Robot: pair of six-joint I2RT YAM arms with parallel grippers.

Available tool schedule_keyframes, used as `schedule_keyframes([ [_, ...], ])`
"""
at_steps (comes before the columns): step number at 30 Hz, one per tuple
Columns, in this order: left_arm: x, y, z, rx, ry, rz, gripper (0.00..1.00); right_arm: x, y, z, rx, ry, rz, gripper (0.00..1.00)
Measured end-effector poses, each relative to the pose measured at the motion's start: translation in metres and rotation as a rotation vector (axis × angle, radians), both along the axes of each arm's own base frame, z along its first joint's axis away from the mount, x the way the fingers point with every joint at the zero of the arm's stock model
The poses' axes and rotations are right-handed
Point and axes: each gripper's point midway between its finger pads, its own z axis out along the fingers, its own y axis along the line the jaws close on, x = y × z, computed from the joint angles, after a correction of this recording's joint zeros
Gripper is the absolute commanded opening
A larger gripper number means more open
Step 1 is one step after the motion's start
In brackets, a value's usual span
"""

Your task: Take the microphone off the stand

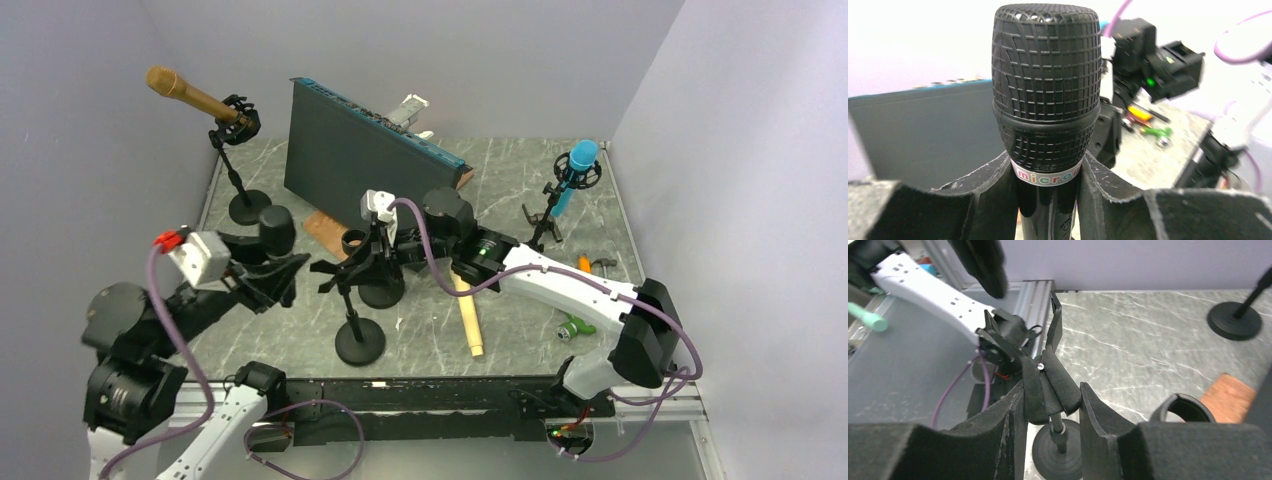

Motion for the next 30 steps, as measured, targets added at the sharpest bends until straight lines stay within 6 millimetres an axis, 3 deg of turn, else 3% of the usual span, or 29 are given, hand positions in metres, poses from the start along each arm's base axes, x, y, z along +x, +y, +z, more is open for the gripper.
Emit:
schedule_keyframes([
  [5,0.005,0.045,0.027,-0.070,-0.063,0.271,0.00,0.022,0.004,0.001,0.026,0.003,-0.133,0.00],
  [8,0.007,0.069,0.025,-0.094,-0.058,0.411,0.00,0.036,0.006,0.004,0.040,-0.001,-0.226,0.00],
  [12,0.009,0.088,0.021,-0.107,-0.047,0.514,0.00,0.049,0.014,0.007,0.061,-0.004,-0.314,0.00],
  [23,0.018,0.097,0.001,-0.089,0.001,0.581,0.00,0.082,0.058,0.003,0.049,-0.112,-0.503,0.00],
  [30,0.018,0.097,0.001,-0.091,0.003,0.581,0.00,0.103,0.067,0.002,0.032,-0.148,-0.580,0.00],
])
